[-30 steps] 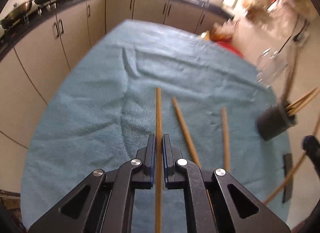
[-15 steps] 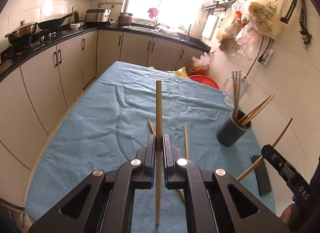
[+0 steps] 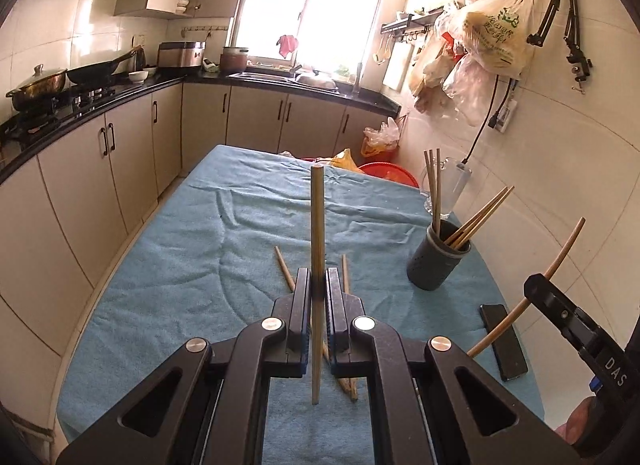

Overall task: Organize utensils
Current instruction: 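Lift both held chopsticks upright off the towel, then carry both upright chopsticks over the black holder cup and lower them in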

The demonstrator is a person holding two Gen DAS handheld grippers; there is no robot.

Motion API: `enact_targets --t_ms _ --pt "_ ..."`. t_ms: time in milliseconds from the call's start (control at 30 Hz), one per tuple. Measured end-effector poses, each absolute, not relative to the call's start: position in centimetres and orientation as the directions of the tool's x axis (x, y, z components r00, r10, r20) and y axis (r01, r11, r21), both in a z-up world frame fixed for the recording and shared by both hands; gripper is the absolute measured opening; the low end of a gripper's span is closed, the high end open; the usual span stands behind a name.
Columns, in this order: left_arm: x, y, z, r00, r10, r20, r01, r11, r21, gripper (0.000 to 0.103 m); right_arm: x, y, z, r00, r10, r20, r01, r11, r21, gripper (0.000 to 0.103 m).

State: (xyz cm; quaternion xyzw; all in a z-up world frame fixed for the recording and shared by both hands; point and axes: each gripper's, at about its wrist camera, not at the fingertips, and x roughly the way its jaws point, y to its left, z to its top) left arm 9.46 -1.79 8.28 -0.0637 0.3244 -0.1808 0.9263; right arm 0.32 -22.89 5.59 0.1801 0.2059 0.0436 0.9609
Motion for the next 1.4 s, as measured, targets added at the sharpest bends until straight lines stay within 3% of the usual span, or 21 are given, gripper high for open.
enact_targets --t_ms 1400 --pt "9.5 -2.6 8.8 0.689 -0.430 -0.583 0.335 0.903 -0.270 0.006 -2.8 -29.6 7.2 0.953 0.008 -0.303 0.131 0.890 0.437 0.007"
